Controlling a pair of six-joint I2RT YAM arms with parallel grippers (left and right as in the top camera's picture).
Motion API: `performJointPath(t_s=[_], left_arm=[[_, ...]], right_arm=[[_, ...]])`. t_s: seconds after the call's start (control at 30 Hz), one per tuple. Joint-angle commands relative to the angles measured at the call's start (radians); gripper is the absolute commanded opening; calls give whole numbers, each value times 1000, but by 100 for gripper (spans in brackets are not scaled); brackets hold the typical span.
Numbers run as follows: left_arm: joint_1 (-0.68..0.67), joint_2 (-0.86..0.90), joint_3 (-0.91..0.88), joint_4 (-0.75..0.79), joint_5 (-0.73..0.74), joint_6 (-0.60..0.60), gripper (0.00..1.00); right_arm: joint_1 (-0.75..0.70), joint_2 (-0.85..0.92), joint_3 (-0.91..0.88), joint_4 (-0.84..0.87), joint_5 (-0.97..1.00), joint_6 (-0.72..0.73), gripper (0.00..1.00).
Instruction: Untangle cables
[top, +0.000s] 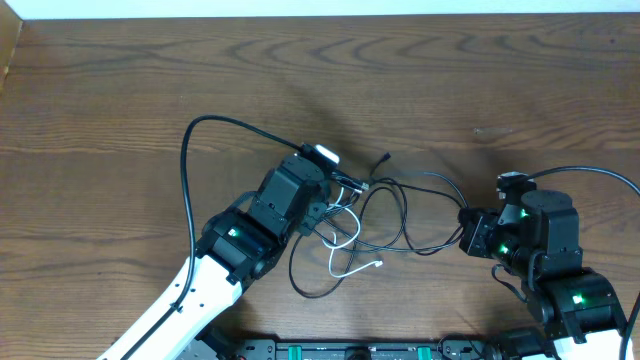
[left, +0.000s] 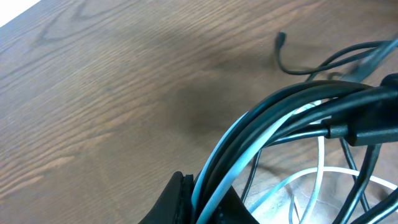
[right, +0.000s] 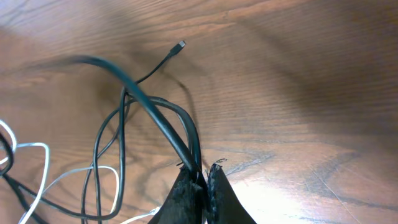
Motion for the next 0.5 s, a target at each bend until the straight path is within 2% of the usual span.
performJointPath(t_s=[0.0,0.33,0.37,0.4,0.47], left_arm=[[5,-6,3,1,-70,-45,7],[5,-6,3,0,-83,-50,7],[5,-6,3,0,-83,-50,8],[5,-6,3,0,-83,-50,7],[5,-6,3,0,-83,-50,8]], right_arm=[[-3,-2,4,-11,61,60,1],[-3,-2,4,-18,64,68,2],[-3,-2,4,-19,64,68,6],[-3,-2,3,-21,64,68,15],[-3,-2,4,-23,64,68,27]])
